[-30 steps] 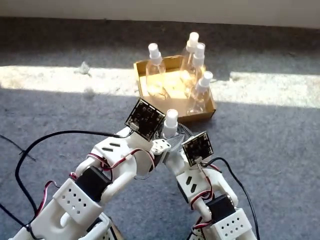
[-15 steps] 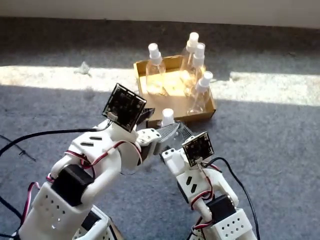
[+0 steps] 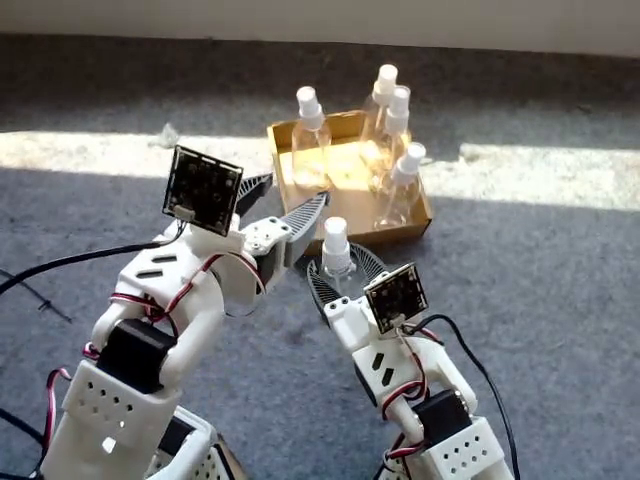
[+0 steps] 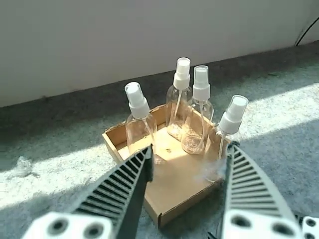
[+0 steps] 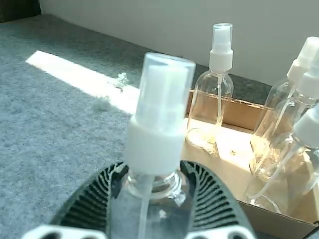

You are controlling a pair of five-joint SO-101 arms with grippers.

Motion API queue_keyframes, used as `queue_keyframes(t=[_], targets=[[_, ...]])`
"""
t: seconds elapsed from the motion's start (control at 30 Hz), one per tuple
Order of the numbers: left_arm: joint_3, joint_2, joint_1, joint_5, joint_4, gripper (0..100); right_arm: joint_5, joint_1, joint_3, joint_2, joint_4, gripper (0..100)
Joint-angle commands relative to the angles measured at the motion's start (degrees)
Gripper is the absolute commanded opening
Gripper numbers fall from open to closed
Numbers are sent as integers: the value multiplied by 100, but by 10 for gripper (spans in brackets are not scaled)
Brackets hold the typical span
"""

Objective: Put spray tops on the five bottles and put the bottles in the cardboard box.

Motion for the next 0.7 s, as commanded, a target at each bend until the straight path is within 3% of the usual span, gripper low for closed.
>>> queue_keyframes(t=[0.0, 0.2, 0.37, 0.53, 0.67], targets=[[136, -13, -31, -53, -185, 224, 9, -22, -356, -75, 4, 5], [725, -22, 558, -466, -167, 224, 9, -13, -356, -75, 4, 5], [831, -66, 576, -492, 114, 224, 9, -13, -374, -75, 4, 5], [154, -180, 127, -492, 325, 224, 9, -13, -365, -75, 4, 5], [-1007, -84, -620, -492, 1143, 224, -9, -4, -400, -75, -4, 5]])
